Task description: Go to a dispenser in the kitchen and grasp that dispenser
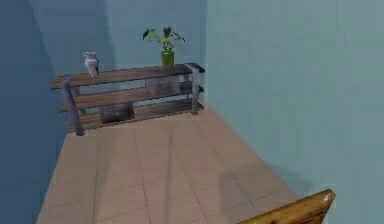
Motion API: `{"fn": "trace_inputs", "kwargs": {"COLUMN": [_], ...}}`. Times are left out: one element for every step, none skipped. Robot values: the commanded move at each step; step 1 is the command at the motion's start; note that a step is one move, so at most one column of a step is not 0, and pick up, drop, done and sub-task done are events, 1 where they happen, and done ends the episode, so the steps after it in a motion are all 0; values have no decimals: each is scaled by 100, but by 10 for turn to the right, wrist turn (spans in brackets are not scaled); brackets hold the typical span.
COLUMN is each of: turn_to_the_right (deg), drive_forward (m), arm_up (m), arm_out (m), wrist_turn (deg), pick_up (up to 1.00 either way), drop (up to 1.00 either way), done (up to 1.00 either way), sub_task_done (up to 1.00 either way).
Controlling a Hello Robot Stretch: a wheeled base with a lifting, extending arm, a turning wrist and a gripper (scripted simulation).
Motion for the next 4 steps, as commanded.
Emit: {"fn": "trace_inputs", "kwargs": {"turn_to_the_right": [-450,-120,0,0], "drive_forward": [0,0,0,0], "arm_up": [0,0,10,0], "arm_out": [0,0,0,50], "wrist_turn": [0,0,0,0], "pick_up": [0,0,0,0], "drop": [0,0,0,0], "done": [0,0,0,0], "sub_task_done": [0,0,0,0]}}
